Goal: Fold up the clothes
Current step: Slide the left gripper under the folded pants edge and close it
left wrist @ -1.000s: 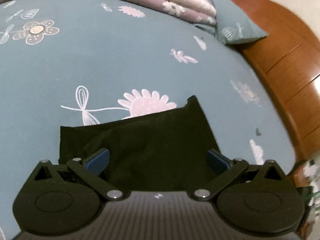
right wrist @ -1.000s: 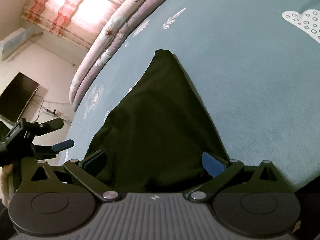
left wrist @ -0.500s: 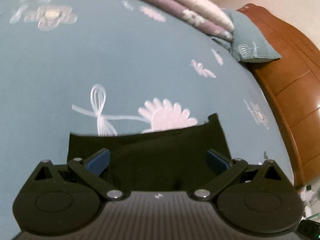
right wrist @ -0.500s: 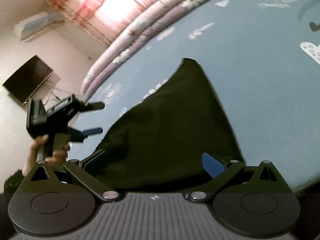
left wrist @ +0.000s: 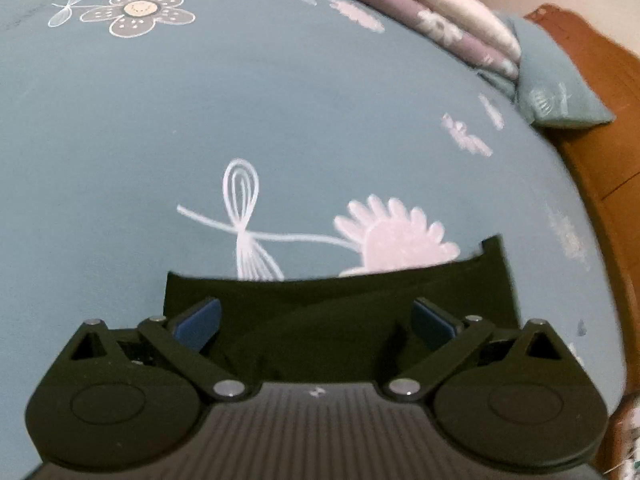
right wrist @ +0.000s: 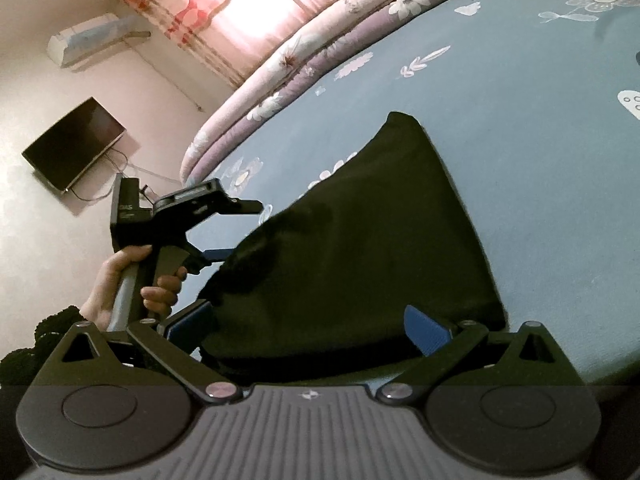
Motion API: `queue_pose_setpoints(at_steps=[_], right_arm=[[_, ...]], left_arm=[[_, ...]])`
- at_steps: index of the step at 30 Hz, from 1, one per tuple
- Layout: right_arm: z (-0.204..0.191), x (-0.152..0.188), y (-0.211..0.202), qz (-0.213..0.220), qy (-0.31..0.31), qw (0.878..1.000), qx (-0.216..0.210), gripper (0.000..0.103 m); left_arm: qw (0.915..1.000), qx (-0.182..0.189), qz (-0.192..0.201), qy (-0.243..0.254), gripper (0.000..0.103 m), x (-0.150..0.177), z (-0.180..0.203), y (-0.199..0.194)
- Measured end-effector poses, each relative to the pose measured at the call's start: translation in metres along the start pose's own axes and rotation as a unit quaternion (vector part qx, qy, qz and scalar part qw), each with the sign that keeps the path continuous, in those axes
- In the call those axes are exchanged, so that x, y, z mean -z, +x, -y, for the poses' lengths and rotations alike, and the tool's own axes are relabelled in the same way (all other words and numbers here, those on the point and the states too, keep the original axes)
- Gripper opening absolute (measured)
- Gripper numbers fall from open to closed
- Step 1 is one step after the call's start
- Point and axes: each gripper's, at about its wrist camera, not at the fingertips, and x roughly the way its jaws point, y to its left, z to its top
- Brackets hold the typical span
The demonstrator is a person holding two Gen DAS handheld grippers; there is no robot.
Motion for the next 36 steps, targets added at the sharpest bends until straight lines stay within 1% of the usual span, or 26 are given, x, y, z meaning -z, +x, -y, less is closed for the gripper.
queue_pose_setpoints(at_steps=[3, 5, 7, 10, 13, 14, 16, 17, 20, 21, 23, 26, 28, 29, 32, 34, 36], right_arm=[[0.003, -0.001, 0.003, -0.001, 0.005, 1.000, 0.000, 0.103], [0.004, 0.000, 0.005, -0.004, 0.008, 1.000, 0.001, 0.103], [0.005, 0.000, 0.008, -0.008, 0.010, 1.000, 0.002, 0.103], [0.004, 0.001, 0.009, -0.012, 0.010, 1.000, 0.006, 0.103], [0.003, 0.002, 0.009, -0.012, 0.009, 1.000, 0.008, 0.103], [0.003, 0.002, 0.009, -0.013, 0.009, 1.000, 0.009, 0.103], [0.002, 0.003, 0.007, -0.013, 0.007, 1.000, 0.009, 0.103], [0.001, 0.003, 0.006, -0.012, 0.006, 1.000, 0.009, 0.103], [0.002, 0.002, 0.004, -0.008, 0.007, 1.000, 0.010, 0.103], [0.002, 0.002, 0.004, -0.007, 0.008, 1.000, 0.009, 0.103], [0.003, 0.002, 0.004, -0.008, 0.010, 1.000, 0.008, 0.103], [0.003, 0.002, 0.005, -0.011, 0.011, 1.000, 0.008, 0.103], [0.003, 0.002, 0.005, -0.012, 0.009, 1.000, 0.010, 0.103], [0.002, 0.002, 0.005, -0.012, 0.008, 1.000, 0.012, 0.103], [0.002, 0.002, 0.006, -0.014, 0.009, 1.000, 0.018, 0.103], [0.001, 0.002, 0.008, -0.016, 0.008, 1.000, 0.023, 0.103], [0.000, 0.002, 0.010, -0.019, 0.006, 0.999, 0.031, 0.103]], left_arm=[[0.9991, 0.041, 0.013, 0.004, 0.100, 0.007, 0.005, -0.030], [0.9970, 0.075, 0.003, 0.020, 0.100, 0.021, 0.010, -0.046], [0.9952, 0.089, -0.017, 0.038, 0.101, 0.039, 0.016, -0.056], [0.9923, 0.089, -0.060, 0.062, 0.101, 0.068, 0.022, -0.059], [0.9894, 0.067, -0.105, 0.074, 0.100, 0.092, 0.018, -0.048], [0.9888, 0.062, -0.112, 0.076, 0.100, 0.095, 0.016, -0.047], [0.9894, 0.064, -0.103, 0.079, 0.100, 0.094, 0.017, -0.055], [0.9909, 0.065, -0.092, 0.075, 0.100, 0.089, 0.017, -0.066], [0.9938, 0.072, -0.041, 0.074, 0.100, 0.074, 0.015, -0.097], [0.9944, 0.075, -0.030, 0.069, 0.101, 0.070, 0.009, -0.104], [0.9953, 0.078, -0.022, 0.054, 0.101, 0.066, -0.007, -0.108], [0.9957, 0.082, -0.040, 0.015, 0.101, 0.069, -0.040, -0.094], [0.9939, 0.093, -0.058, -0.014, 0.101, 0.074, -0.060, -0.080], [0.9936, 0.092, -0.062, -0.023, 0.101, 0.075, -0.066, -0.075], [0.9926, 0.096, -0.062, -0.041, 0.101, 0.079, -0.083, -0.062], [0.9890, 0.119, -0.064, -0.060, 0.101, 0.081, -0.092, -0.054], [0.9859, 0.138, -0.066, -0.067, 0.101, 0.080, -0.095, -0.048]])
